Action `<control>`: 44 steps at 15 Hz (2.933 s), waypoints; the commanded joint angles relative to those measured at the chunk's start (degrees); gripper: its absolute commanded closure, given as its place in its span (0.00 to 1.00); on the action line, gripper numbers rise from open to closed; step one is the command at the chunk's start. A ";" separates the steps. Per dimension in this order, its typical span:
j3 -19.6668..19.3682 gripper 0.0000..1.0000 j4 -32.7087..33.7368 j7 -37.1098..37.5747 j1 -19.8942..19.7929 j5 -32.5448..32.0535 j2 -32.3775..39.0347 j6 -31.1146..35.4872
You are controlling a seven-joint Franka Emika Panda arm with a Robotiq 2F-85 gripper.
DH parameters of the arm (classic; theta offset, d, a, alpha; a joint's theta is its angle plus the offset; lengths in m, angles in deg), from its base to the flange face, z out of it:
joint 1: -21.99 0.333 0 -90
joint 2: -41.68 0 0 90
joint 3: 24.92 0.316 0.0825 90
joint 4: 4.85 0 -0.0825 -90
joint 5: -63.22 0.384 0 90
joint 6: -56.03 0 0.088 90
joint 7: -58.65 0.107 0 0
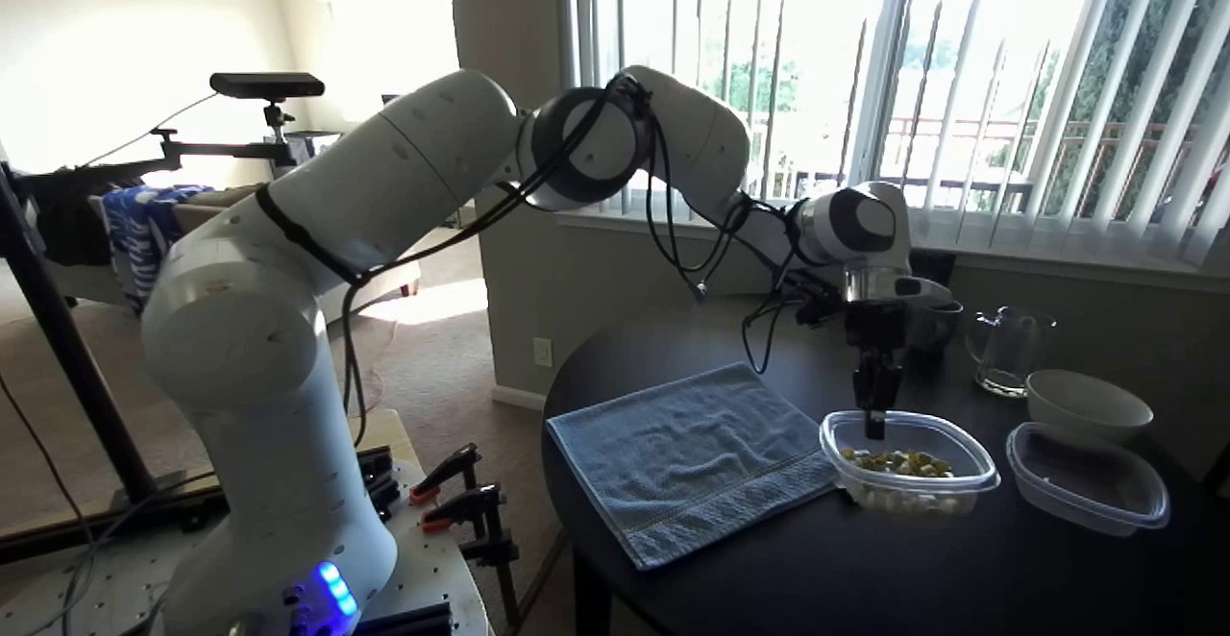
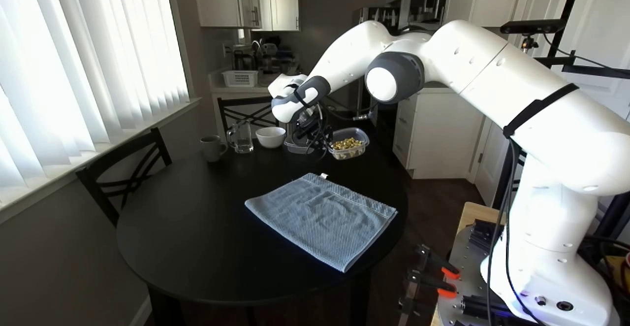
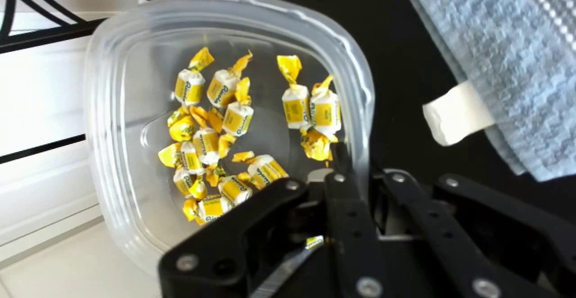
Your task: Pour the contents of the lunchbox onto the blue towel on the table
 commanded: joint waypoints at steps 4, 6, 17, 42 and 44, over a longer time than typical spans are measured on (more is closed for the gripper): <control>6.87 0.94 -20.33 -8.41 5.59 -3.18 -13.91 3.19; 9.50 0.94 -25.15 -10.84 5.48 -1.87 -17.80 5.09; 18.24 0.94 -40.69 -32.19 -2.34 13.23 -33.64 10.86; 24.85 0.94 -32.45 -70.45 -11.69 31.49 -25.23 -12.02; 25.58 0.94 -31.87 -74.47 -11.78 31.11 -24.13 -14.79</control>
